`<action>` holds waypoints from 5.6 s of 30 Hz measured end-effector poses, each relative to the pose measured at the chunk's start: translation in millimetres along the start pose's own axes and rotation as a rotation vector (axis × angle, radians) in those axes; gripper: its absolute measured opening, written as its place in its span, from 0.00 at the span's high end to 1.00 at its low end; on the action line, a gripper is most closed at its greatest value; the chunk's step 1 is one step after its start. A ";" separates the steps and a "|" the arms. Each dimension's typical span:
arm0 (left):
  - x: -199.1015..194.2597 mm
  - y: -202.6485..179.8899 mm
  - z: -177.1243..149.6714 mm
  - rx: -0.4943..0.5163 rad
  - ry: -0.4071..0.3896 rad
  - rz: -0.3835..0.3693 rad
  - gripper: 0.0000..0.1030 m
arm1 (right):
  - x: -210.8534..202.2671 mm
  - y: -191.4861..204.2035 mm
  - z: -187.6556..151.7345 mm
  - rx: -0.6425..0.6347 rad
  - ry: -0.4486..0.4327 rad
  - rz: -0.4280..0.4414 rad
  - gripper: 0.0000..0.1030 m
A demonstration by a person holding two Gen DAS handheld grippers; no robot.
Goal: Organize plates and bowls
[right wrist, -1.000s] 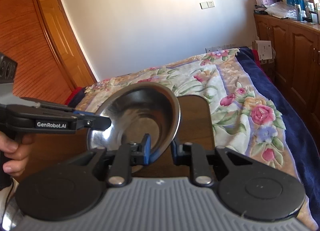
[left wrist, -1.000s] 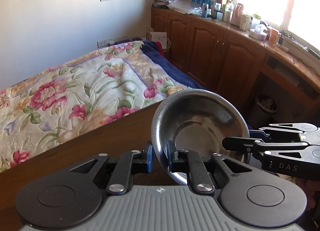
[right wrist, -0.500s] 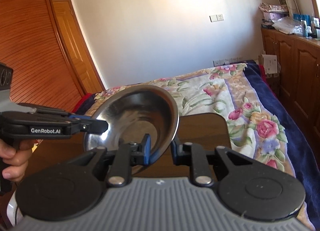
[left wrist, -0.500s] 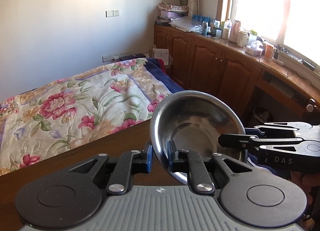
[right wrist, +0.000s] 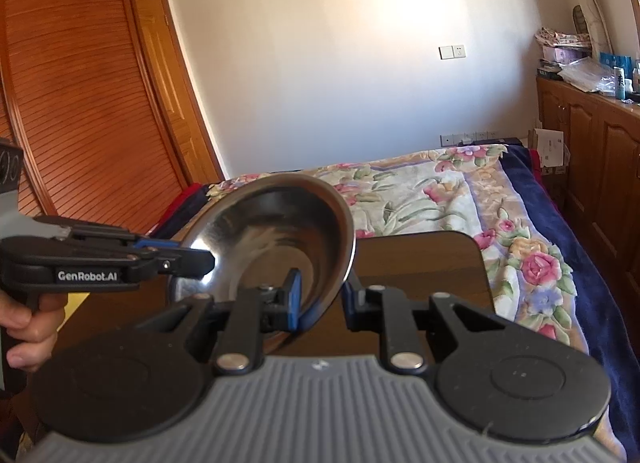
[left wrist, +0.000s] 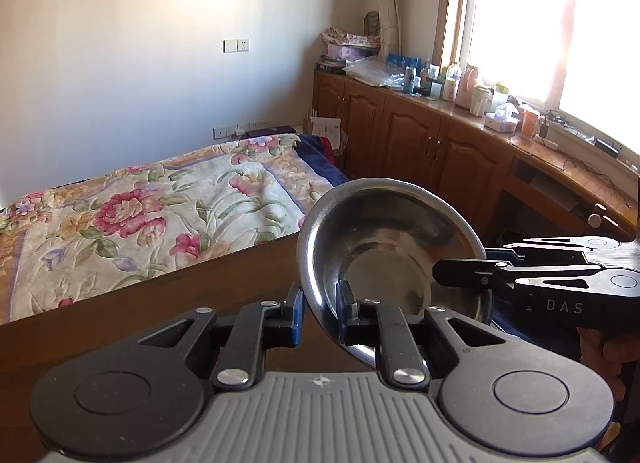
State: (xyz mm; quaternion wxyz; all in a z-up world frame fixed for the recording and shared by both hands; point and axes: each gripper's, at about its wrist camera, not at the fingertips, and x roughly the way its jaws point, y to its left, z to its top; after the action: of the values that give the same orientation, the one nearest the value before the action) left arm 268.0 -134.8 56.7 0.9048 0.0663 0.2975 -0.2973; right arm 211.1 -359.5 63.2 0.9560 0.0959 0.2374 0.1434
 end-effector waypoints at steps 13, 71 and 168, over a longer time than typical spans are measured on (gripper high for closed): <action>-44.7 3.6 -46.5 -0.032 -0.041 -0.016 0.82 | -17.8 30.7 -26.7 -0.033 0.026 -0.002 0.77; -64.6 -13.7 -144.2 -0.100 -0.003 0.033 0.83 | -26.0 66.6 -98.6 -0.096 0.020 -0.079 0.86; -41.0 -24.0 -166.3 -0.128 -0.069 0.122 0.63 | -26.2 48.9 -114.9 -0.084 -0.108 -0.083 0.67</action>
State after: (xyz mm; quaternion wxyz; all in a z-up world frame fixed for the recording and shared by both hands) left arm 144.6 -84.5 -53.6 0.9335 0.0160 0.2797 -0.2239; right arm 122.4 -308.6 -13.2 0.9757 0.0534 0.1830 0.1080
